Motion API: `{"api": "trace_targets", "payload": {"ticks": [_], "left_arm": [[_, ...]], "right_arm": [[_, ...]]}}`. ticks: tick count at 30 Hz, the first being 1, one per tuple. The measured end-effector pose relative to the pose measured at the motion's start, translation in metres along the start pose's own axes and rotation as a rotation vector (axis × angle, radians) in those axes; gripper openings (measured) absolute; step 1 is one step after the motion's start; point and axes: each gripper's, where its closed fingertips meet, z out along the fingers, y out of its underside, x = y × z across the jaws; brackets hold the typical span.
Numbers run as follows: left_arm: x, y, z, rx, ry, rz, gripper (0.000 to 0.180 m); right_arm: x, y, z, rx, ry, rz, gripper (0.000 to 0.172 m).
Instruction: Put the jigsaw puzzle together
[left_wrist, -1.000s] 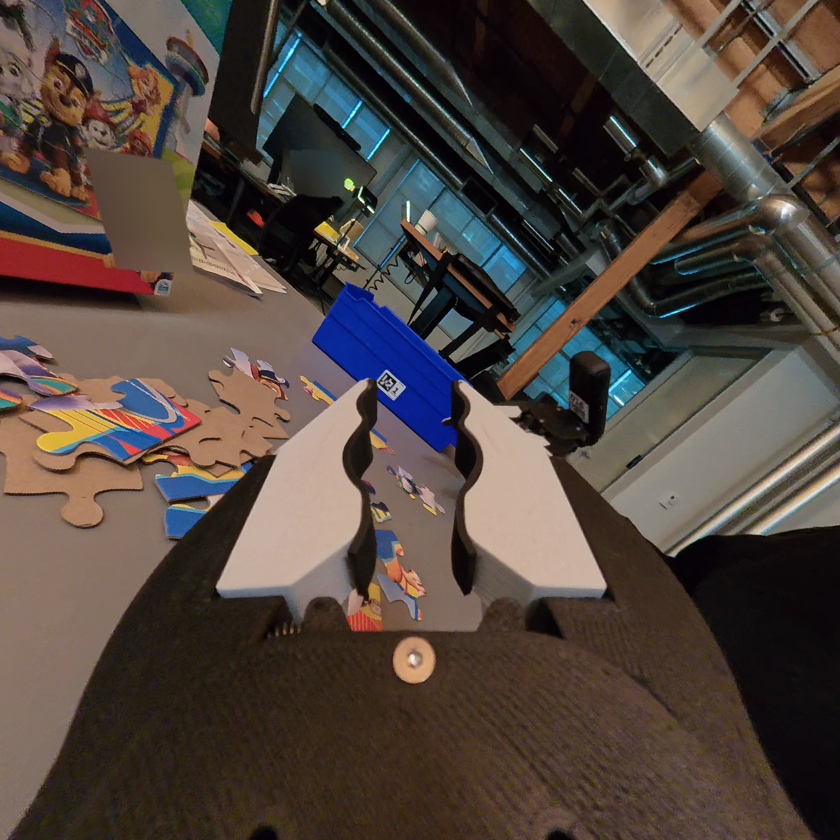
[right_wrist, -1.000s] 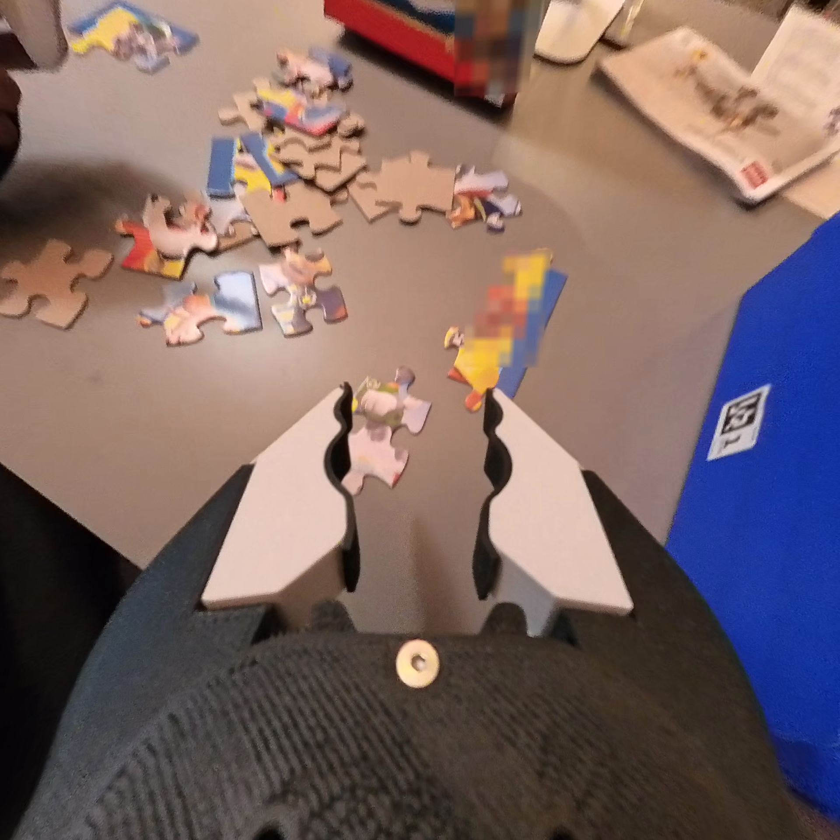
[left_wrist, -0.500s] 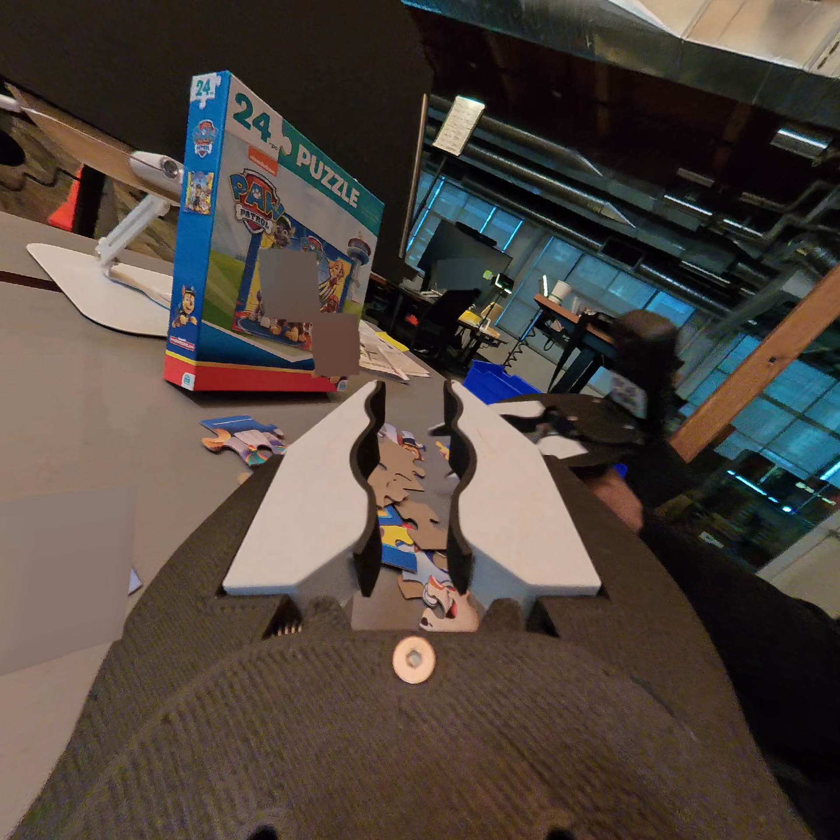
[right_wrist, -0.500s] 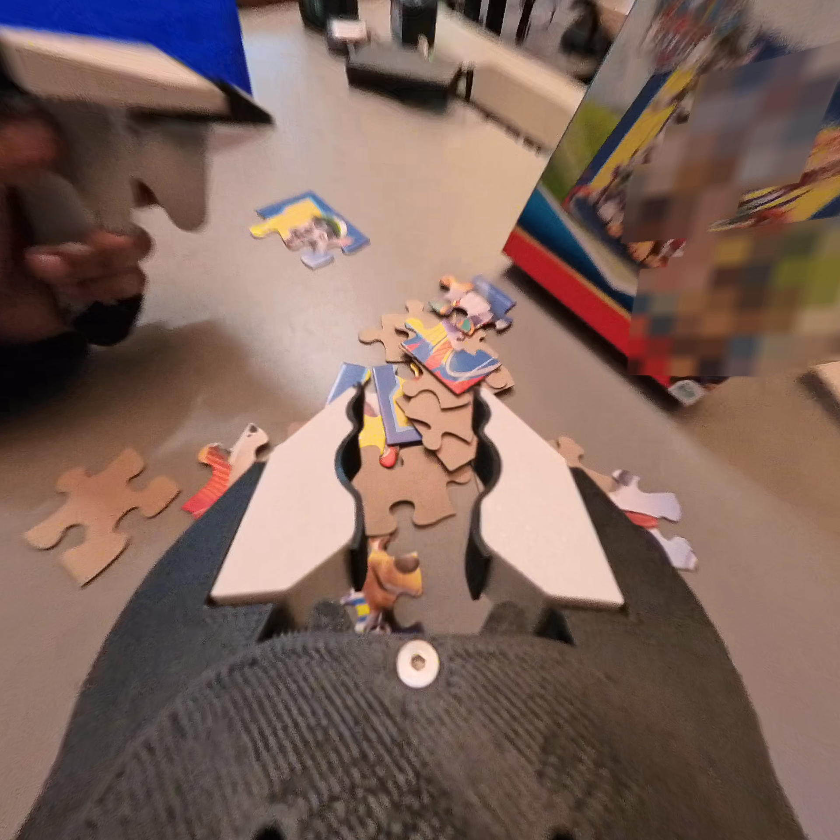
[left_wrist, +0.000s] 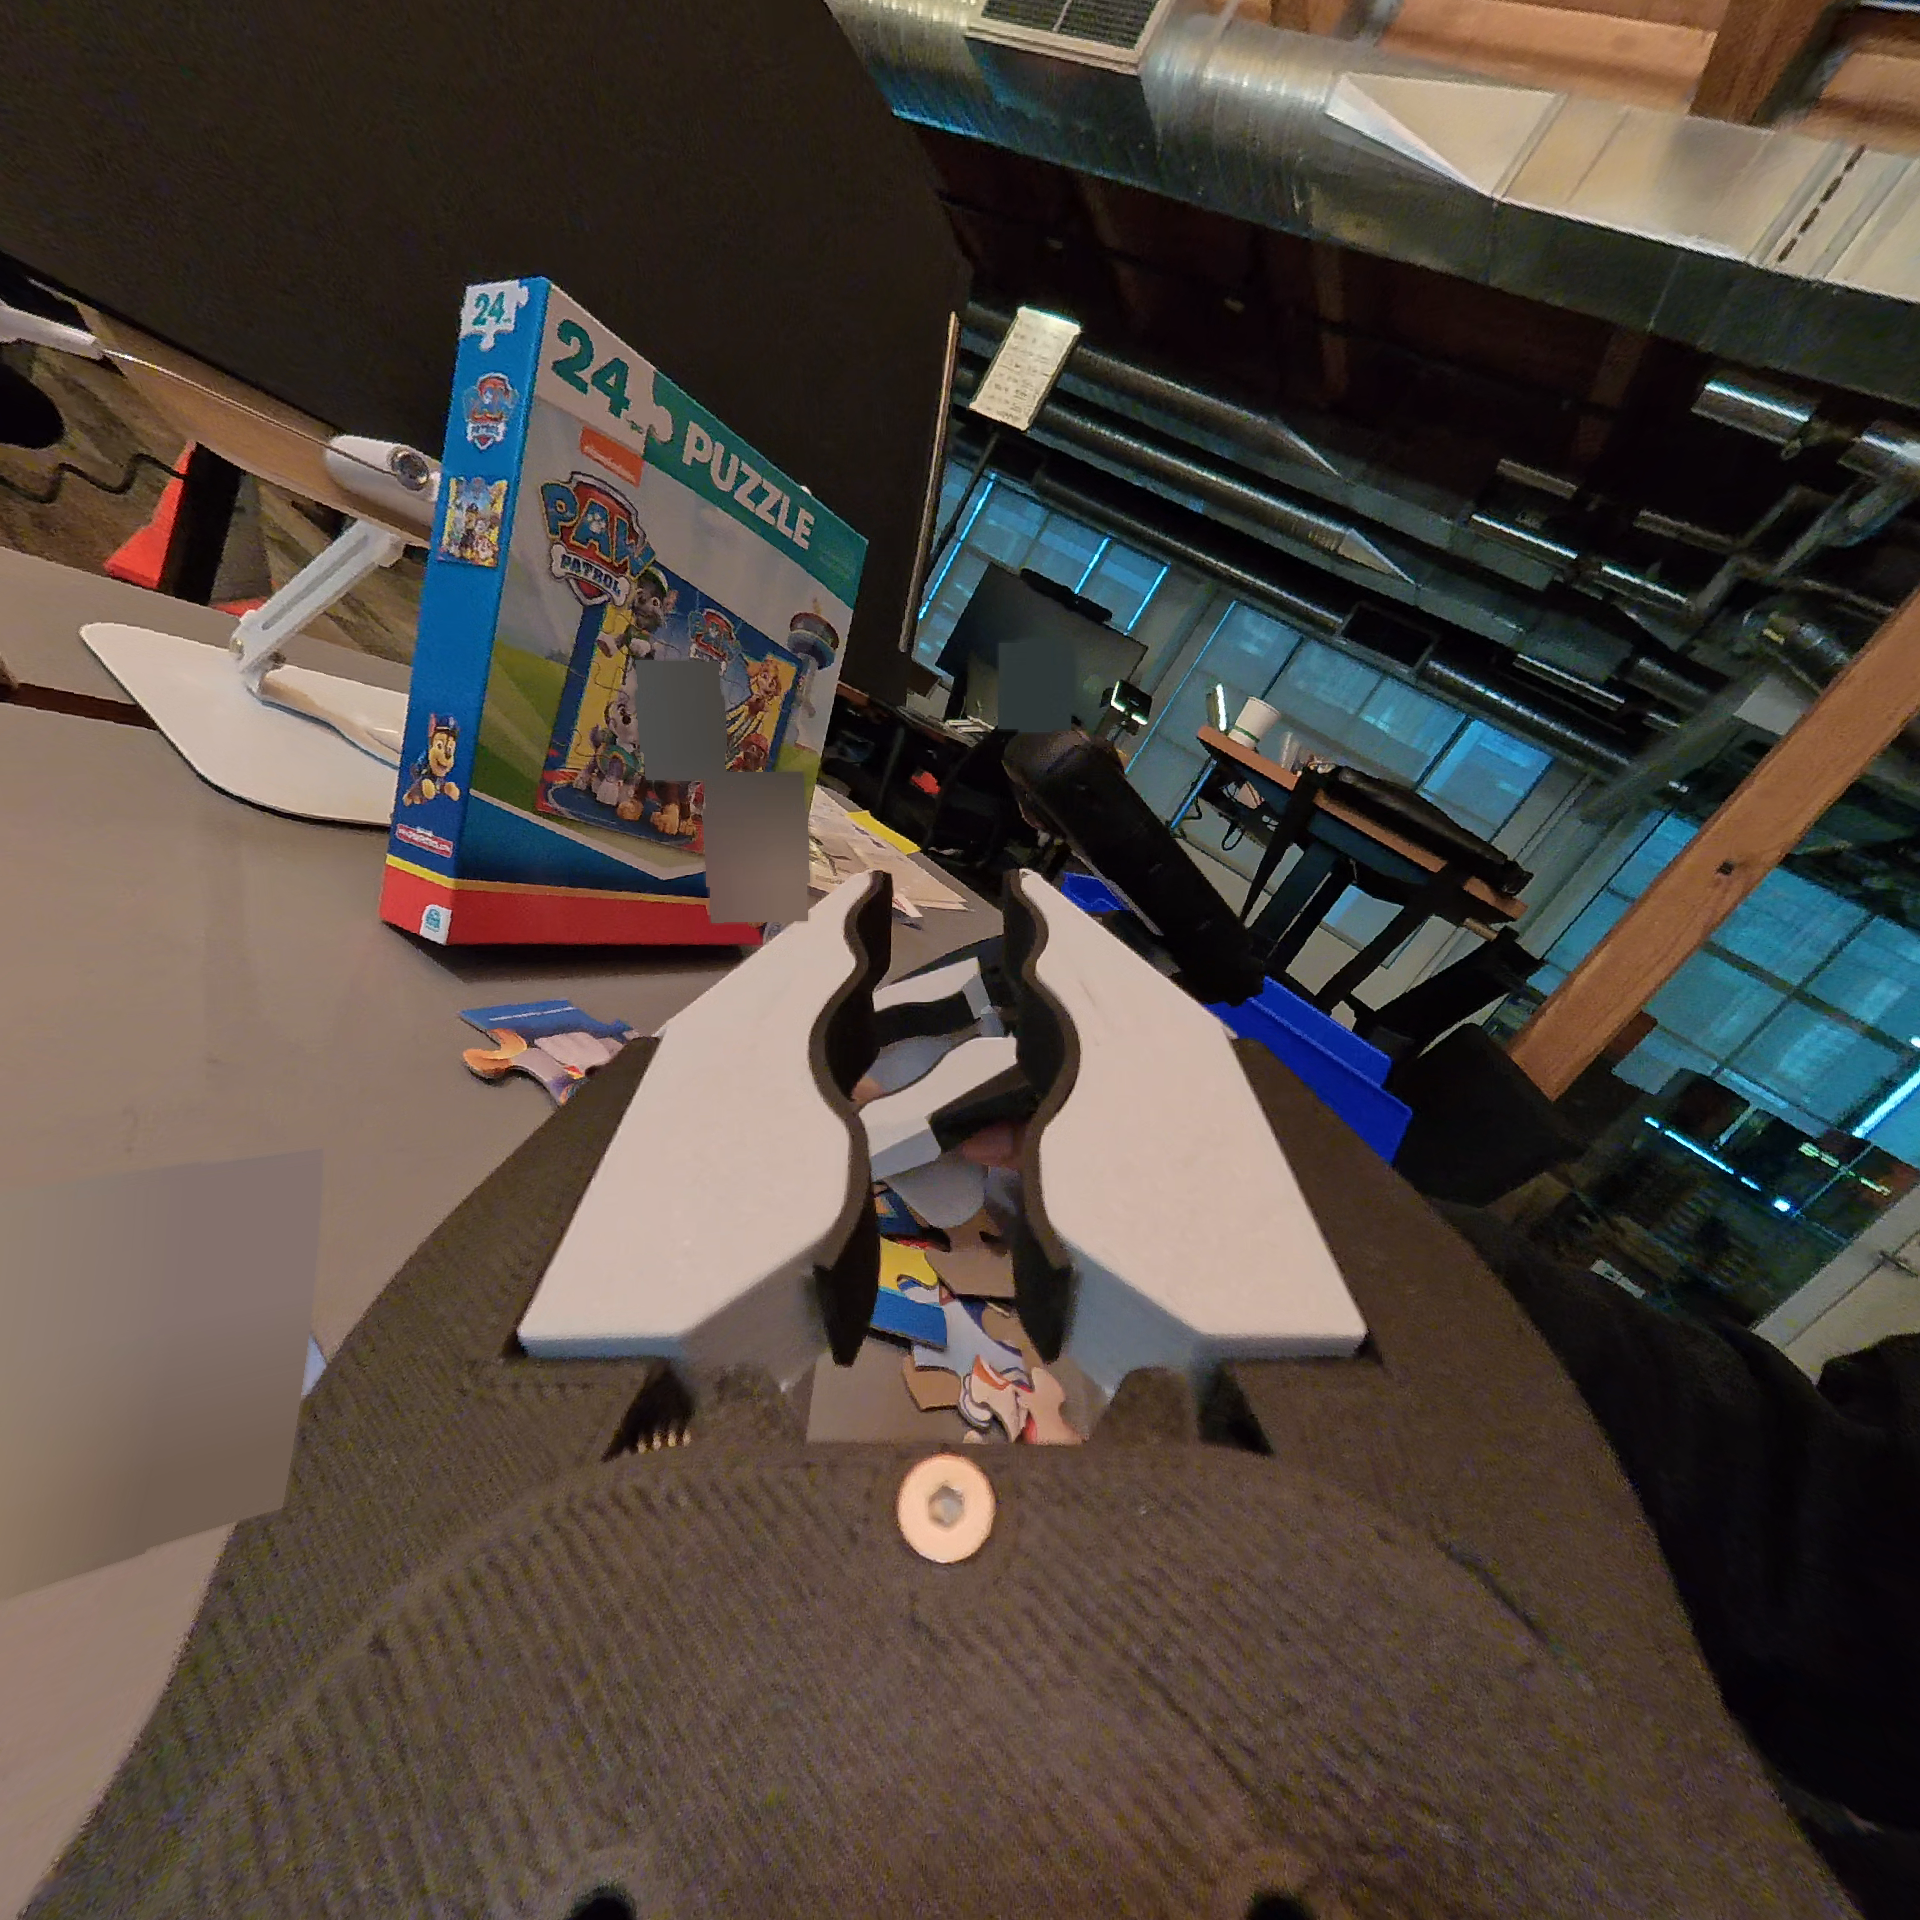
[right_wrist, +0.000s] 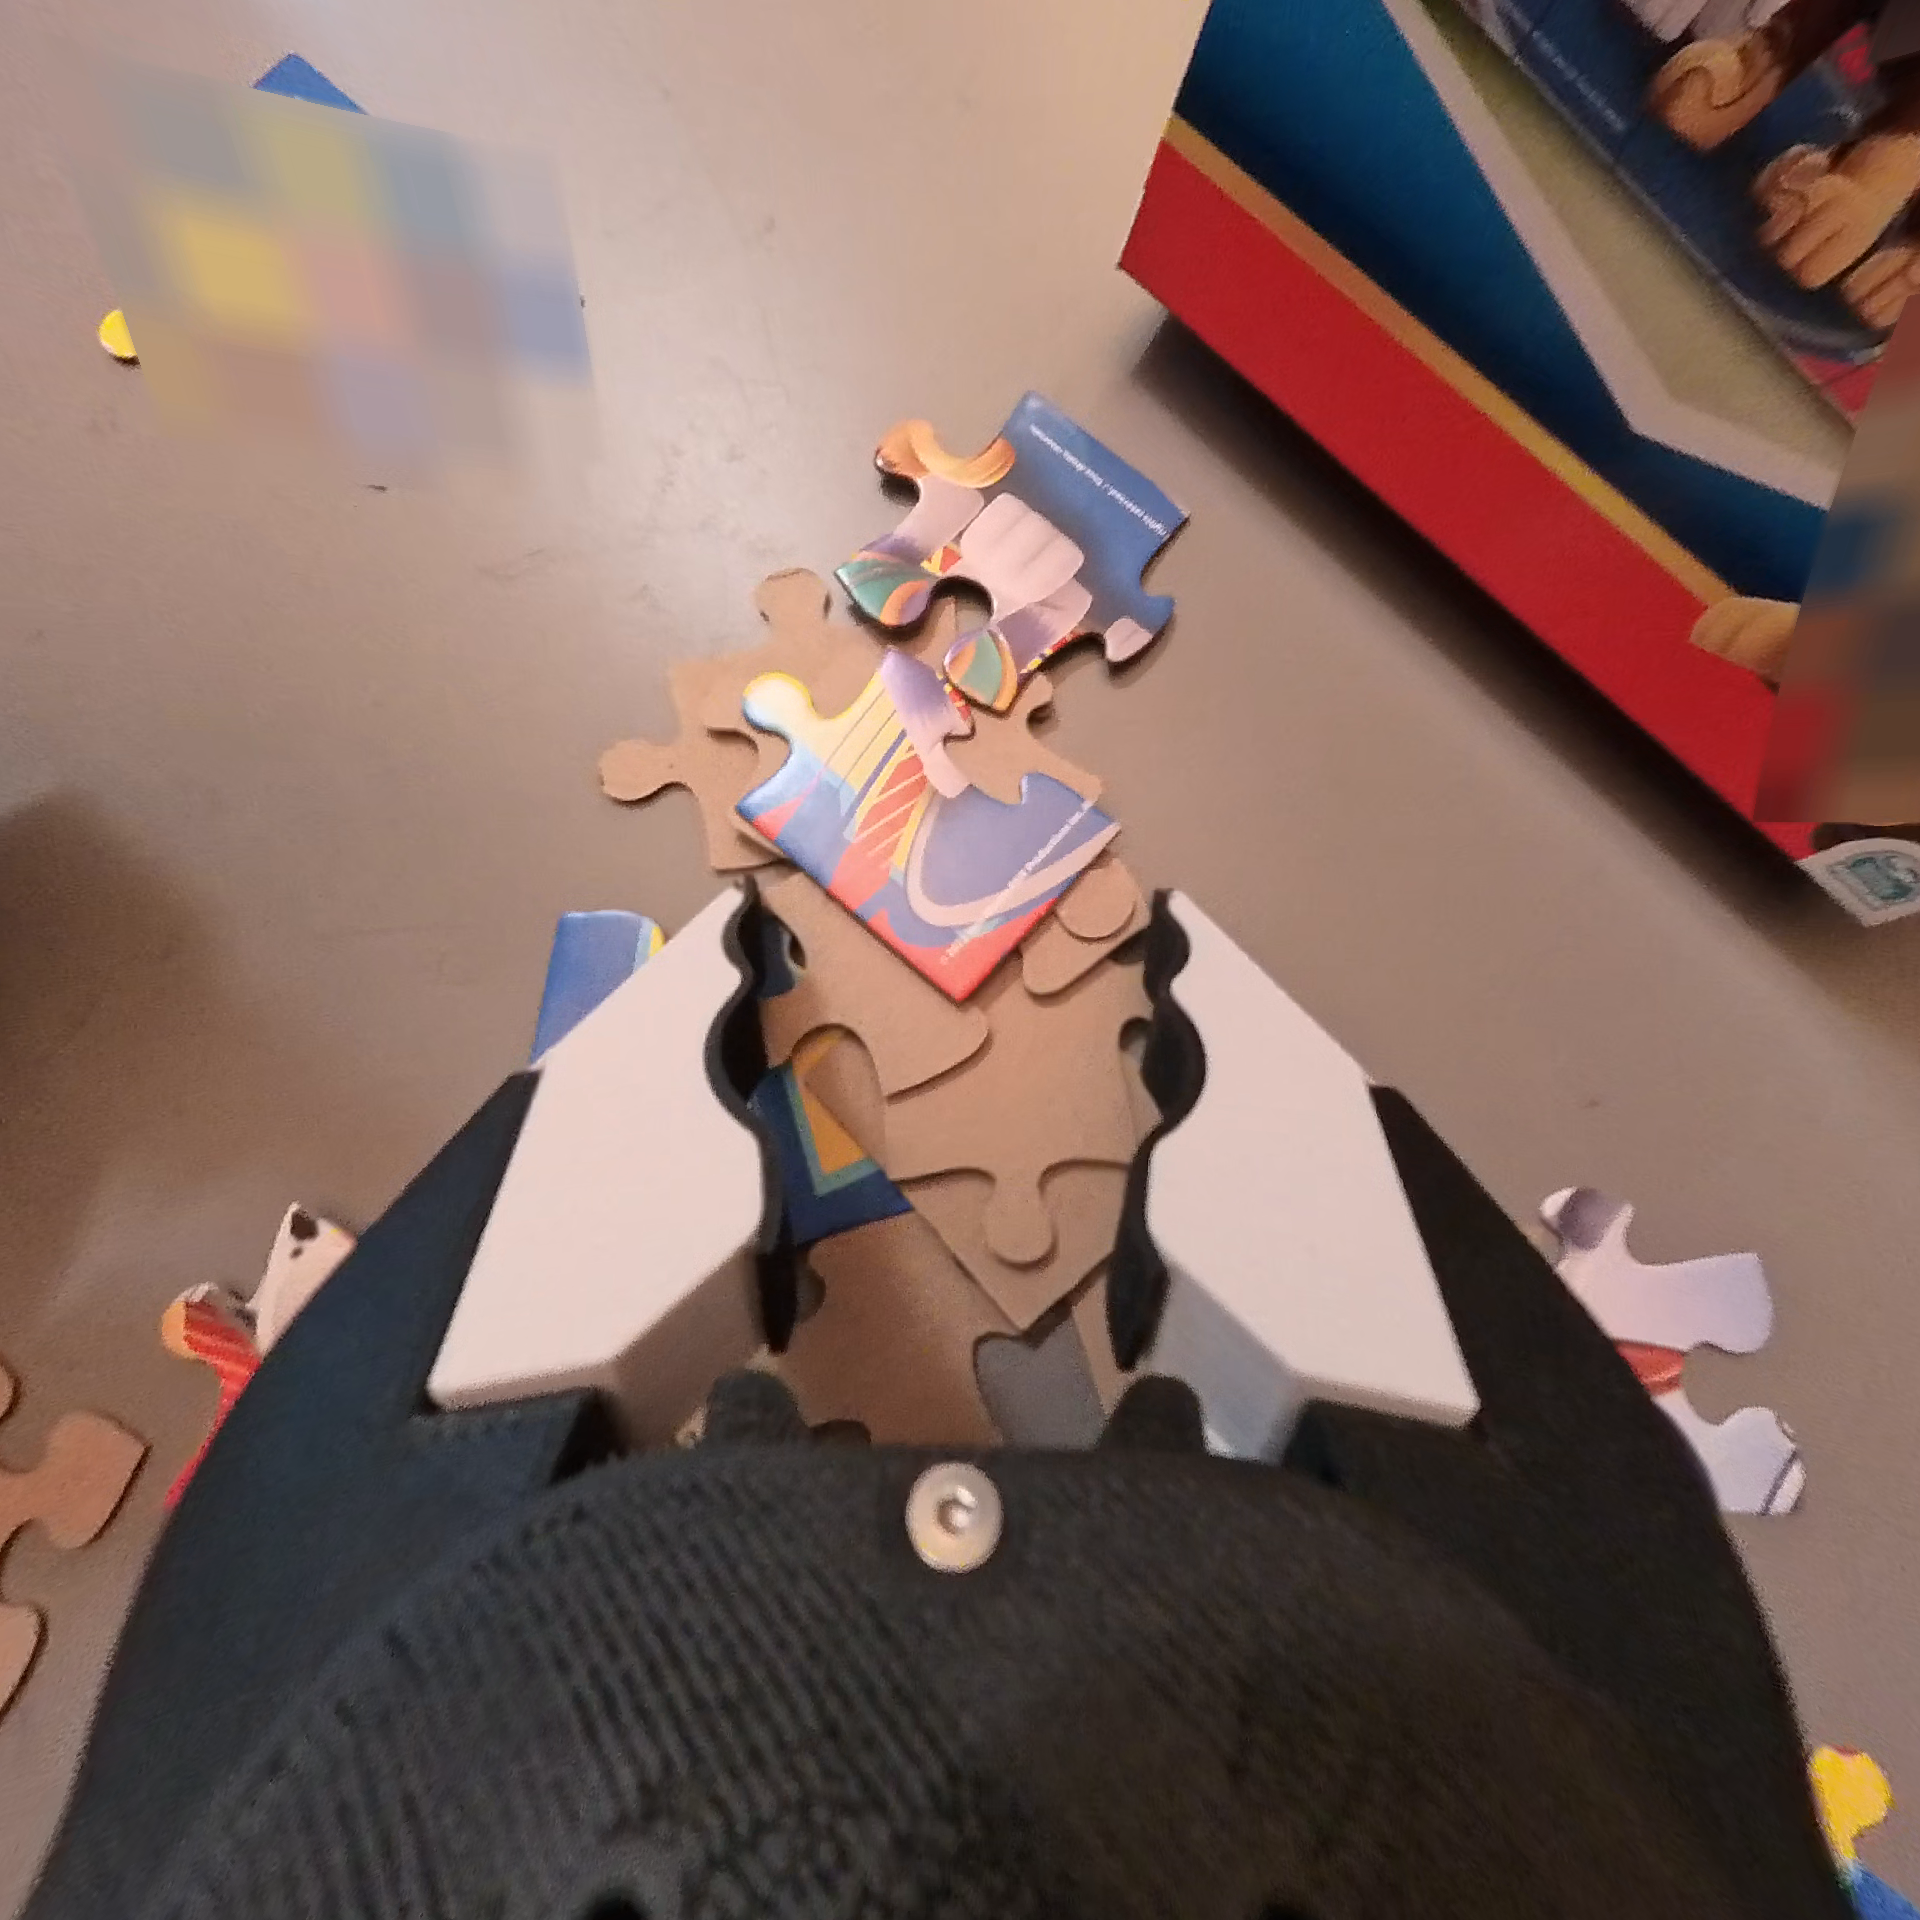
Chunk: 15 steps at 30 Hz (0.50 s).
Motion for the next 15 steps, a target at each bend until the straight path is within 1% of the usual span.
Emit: {"api": "trace_targets", "payload": {"ticks": [2, 4, 7, 9, 11, 14, 15], "left_arm": [[0.0, 0.001, 0.001, -0.007, 0.006, -0.008, 0.018], [0.0, 0.002, 0.001, -0.012, 0.006, -0.009, 0.019], [0.0, 0.003, 0.002, -0.016, 0.006, -0.012, 0.02], [0.001, 0.006, 0.004, -0.032, 0.019, -0.023, 0.023], [0.005, 0.013, 0.008, -0.068, 0.051, -0.038, 0.03], [0.022, 0.029, 0.017, -0.147, 0.151, -0.066, 0.049], [0.026, 0.035, 0.02, -0.175, 0.167, -0.067, 0.059]], "right_arm": [[-0.002, 0.0, -0.005, 0.019, -0.016, 0.006, 0.073], [-0.004, -0.004, -0.015, 0.074, -0.036, 0.023, 0.073], [-0.013, -0.017, -0.038, 0.183, -0.128, 0.082, 0.073], [-0.026, -0.028, -0.058, 0.268, -0.269, 0.165, 0.073], [-0.041, -0.039, -0.081, 0.344, -0.465, 0.292, 0.073], [-0.062, -0.055, -0.122, 0.444, -0.842, 0.52, 0.073], [-0.066, -0.059, -0.135, 0.472, -0.954, 0.593, 0.073]]}}
